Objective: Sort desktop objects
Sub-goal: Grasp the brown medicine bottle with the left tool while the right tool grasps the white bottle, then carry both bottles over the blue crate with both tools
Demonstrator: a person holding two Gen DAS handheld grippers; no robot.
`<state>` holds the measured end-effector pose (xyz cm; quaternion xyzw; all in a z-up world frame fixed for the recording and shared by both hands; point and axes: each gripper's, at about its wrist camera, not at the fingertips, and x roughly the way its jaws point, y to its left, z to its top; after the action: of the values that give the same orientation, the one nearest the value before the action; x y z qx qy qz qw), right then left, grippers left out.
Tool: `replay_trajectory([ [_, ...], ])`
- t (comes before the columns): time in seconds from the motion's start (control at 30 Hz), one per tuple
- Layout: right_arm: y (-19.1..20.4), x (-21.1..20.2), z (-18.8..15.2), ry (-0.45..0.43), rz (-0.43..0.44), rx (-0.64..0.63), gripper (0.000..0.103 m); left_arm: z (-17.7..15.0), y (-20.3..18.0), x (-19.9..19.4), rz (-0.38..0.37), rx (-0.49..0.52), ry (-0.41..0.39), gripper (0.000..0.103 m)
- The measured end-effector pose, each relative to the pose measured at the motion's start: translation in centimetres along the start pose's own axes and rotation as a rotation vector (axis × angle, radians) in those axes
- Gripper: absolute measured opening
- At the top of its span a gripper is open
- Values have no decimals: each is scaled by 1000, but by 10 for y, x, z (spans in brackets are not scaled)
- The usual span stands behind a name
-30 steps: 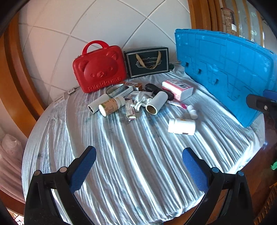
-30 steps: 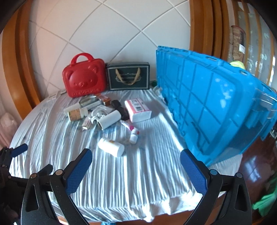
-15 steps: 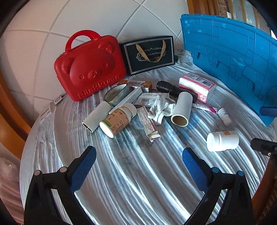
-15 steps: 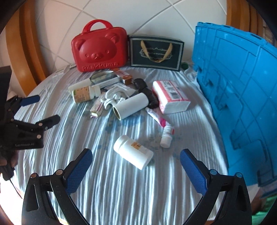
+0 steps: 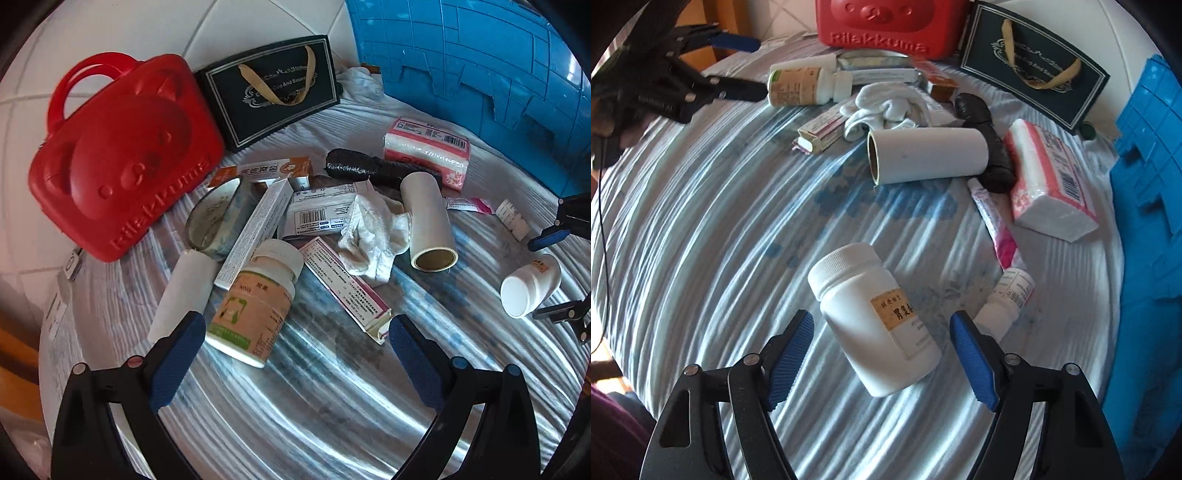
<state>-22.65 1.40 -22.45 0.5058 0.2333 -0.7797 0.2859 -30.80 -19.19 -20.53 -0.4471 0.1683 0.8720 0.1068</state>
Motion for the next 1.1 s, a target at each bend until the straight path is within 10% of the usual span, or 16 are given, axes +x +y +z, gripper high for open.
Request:
replay_trajectory([
  [0.13,-4,10,0,23,18,6,64,10,19,33,-56,51,61,95],
  [0.33,-11,20,-3,44,51,38,56,7,37,69,-120,61,150,54],
  [1.1,-43,-2,2,-38,46,417,45,-57,-21,-14,-8,-354,22,52],
])
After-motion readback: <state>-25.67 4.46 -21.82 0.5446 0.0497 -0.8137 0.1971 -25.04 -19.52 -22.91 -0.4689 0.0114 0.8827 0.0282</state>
